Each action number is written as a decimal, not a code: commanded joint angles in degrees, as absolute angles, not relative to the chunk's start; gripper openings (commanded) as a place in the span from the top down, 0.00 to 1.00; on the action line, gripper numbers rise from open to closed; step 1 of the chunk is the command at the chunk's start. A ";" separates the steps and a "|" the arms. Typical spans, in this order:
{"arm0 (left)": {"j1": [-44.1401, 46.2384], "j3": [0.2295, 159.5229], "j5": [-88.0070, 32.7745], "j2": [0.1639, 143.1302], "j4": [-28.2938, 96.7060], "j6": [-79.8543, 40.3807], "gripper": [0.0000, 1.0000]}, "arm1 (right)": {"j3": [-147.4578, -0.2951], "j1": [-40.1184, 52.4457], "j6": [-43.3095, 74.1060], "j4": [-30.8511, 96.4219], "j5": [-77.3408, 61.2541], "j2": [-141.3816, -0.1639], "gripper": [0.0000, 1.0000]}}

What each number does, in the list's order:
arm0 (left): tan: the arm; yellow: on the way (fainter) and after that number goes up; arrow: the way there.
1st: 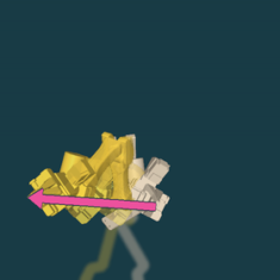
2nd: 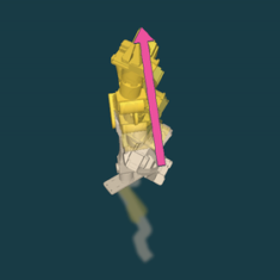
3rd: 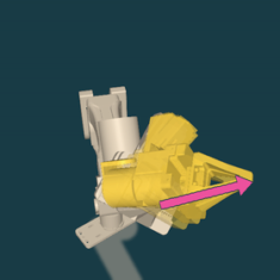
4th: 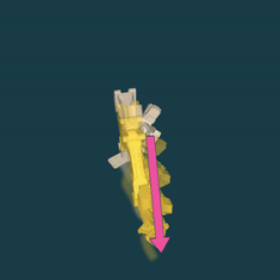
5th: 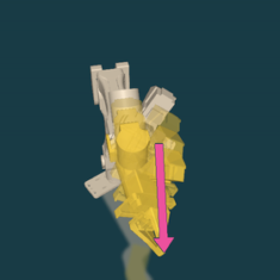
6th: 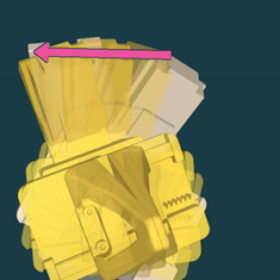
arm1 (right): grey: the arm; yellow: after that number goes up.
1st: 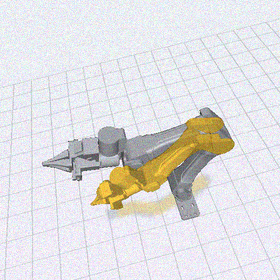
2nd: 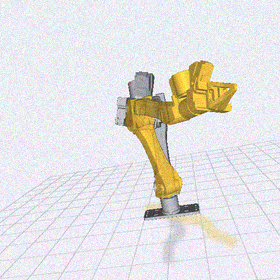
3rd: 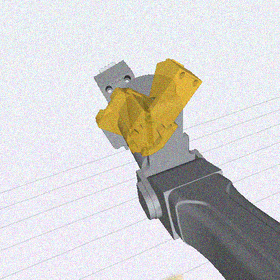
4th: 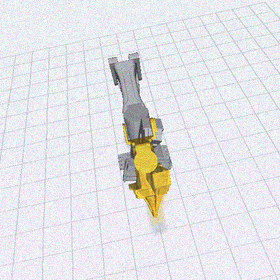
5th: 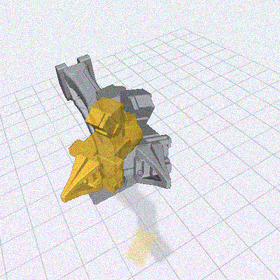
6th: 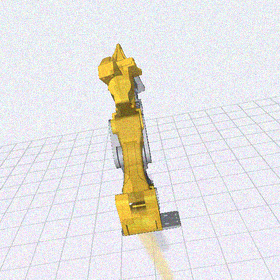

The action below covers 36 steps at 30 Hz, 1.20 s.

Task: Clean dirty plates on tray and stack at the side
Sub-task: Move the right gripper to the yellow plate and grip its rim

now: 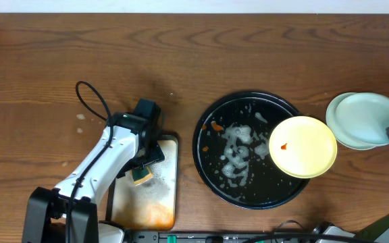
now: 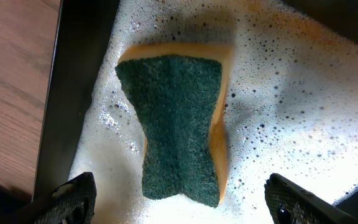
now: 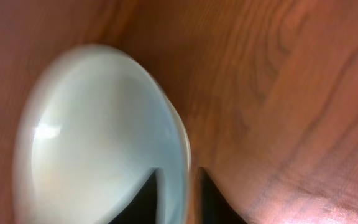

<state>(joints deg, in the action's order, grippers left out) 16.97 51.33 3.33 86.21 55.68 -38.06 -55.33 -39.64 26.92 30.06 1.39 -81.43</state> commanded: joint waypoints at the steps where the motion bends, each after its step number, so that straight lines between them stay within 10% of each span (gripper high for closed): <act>1: 16.67 51.11 3.66 86.04 56.03 -37.74 0.13 | -56.16 -39.64 25.63 29.02 -1.98 -79.99 0.58; 10: 16.67 51.11 3.66 86.04 56.03 -37.74 0.13 | -56.16 -33.23 17.39 35.29 -28.12 -68.45 0.50; 18: 16.67 51.11 3.66 86.04 56.03 -37.74 0.13 | -53.49 -18.02 13.69 56.10 -4.16 -68.60 0.46; 26: 16.67 51.11 3.66 86.04 56.03 -37.74 0.12 | -46.00 -15.14 21.85 48.45 9.26 -71.50 0.44; 32: 16.67 51.11 3.66 86.04 56.03 -37.74 0.13 | -45.60 -15.14 23.70 46.44 8.75 -73.08 0.71; 36: 16.67 51.11 3.66 86.04 56.03 -37.74 0.13 | -43.97 -15.14 23.73 44.49 8.32 -75.72 0.70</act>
